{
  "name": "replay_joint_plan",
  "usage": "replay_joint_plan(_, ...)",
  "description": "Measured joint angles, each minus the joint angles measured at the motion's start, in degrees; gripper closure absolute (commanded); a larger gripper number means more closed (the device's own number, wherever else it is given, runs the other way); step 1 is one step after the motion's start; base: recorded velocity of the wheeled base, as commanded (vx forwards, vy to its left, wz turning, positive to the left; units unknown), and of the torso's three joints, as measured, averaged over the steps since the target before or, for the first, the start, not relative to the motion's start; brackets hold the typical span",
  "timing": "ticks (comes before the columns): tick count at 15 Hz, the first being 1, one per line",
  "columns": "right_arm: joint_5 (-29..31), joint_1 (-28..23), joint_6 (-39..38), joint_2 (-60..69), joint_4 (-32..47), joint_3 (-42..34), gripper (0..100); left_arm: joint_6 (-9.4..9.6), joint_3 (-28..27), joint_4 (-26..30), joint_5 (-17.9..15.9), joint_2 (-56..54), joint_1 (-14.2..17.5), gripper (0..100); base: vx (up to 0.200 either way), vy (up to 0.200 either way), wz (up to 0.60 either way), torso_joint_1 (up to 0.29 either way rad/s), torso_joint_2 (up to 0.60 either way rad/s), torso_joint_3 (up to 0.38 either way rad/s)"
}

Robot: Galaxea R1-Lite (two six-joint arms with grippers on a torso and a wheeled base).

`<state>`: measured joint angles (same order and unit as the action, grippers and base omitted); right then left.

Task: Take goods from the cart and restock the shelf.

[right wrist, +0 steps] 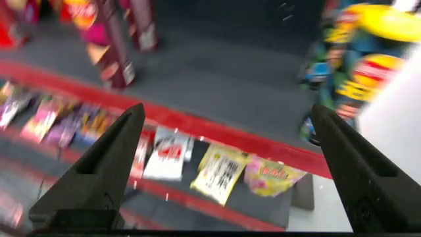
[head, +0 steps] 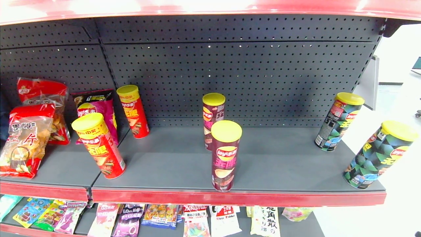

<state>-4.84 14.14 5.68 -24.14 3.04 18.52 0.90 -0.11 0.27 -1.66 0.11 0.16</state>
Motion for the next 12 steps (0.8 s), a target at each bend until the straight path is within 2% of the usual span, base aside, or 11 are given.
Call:
replay_joint_plan(6, -2.6, 9.7, 2.9, -35.3, 0.5, 11.0, 0, -0.01, 0.0, 0.0, 0.0, 0.0, 0.0, 0, 0.000, 0.000, 0.00, 0.000, 0.00, 0.000)
replay_joint_plan(12, -1.5, 12.9, 0.3, -59.1, -0.7, 21.7, 0, -0.01, 0.0, 0.0, 0.0, 0.0, 0.0, 0, 0.000, 0.000, 0.00, 0.000, 0.00, 0.000)
